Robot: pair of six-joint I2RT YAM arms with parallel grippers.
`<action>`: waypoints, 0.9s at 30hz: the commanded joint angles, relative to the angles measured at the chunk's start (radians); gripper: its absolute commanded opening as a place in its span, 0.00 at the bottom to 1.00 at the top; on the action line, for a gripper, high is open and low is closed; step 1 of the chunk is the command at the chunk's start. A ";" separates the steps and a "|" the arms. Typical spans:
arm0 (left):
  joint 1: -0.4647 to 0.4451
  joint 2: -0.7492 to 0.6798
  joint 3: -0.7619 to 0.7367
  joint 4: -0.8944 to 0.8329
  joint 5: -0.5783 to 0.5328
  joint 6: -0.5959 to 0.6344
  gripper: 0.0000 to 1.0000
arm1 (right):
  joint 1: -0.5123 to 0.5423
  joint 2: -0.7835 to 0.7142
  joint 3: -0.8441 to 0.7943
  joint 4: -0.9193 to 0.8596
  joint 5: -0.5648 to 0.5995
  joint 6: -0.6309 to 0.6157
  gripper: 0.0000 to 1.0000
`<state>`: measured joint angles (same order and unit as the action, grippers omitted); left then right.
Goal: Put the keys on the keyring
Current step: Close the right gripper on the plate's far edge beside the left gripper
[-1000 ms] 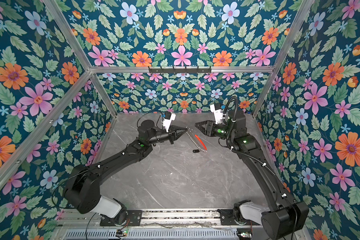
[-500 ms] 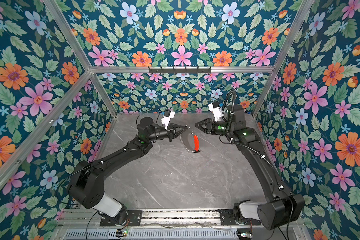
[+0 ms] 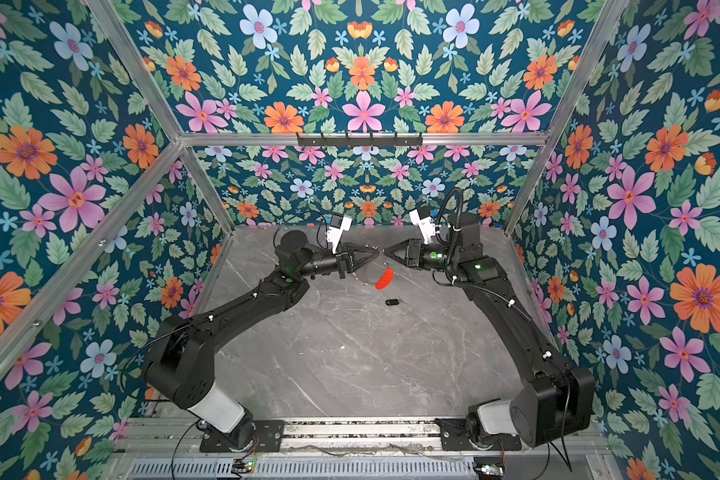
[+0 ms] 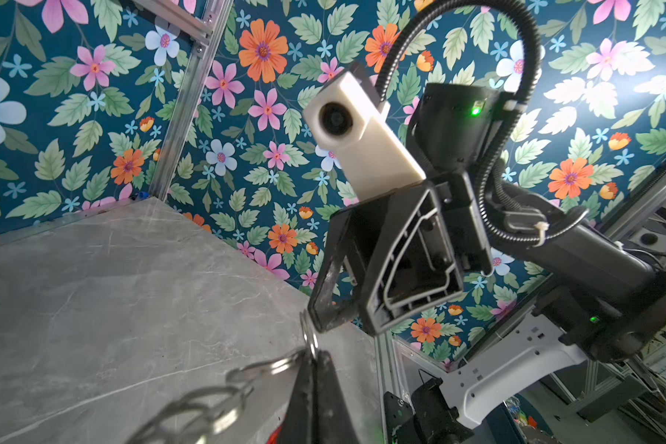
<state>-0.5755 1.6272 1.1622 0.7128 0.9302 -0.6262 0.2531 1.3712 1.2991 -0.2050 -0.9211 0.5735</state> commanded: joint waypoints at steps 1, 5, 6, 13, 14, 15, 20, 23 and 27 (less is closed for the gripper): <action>0.002 0.007 0.017 0.125 0.047 -0.069 0.00 | 0.001 0.015 0.000 0.130 -0.064 0.034 0.30; 0.005 0.013 0.029 0.097 0.060 -0.056 0.00 | 0.001 0.031 0.022 0.141 -0.078 0.036 0.29; 0.006 0.014 0.030 0.089 0.067 -0.049 0.00 | 0.000 0.031 0.024 0.145 -0.073 0.037 0.28; 0.017 0.025 0.053 0.079 0.099 -0.044 0.00 | 0.001 0.029 0.064 0.077 -0.049 0.004 0.24; 0.017 0.025 0.052 0.078 0.101 -0.043 0.00 | 0.001 0.028 0.070 0.062 -0.047 -0.006 0.24; 0.017 0.022 0.052 0.078 0.100 -0.041 0.00 | 0.000 0.029 0.073 0.054 -0.045 -0.013 0.24; 0.019 0.027 0.059 0.077 0.099 -0.045 0.00 | 0.000 0.035 0.066 0.077 -0.055 0.002 0.23; 0.021 0.031 0.071 0.064 0.103 -0.046 0.00 | 0.000 0.040 0.062 0.098 -0.058 0.011 0.23; 0.027 0.023 0.083 0.052 0.108 -0.046 0.00 | 0.001 0.052 0.064 0.118 -0.075 0.022 0.19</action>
<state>-0.5514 1.6573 1.2346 0.7418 1.0229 -0.6731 0.2535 1.4181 1.3598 -0.1303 -0.9691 0.5835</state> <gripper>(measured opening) 0.050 0.211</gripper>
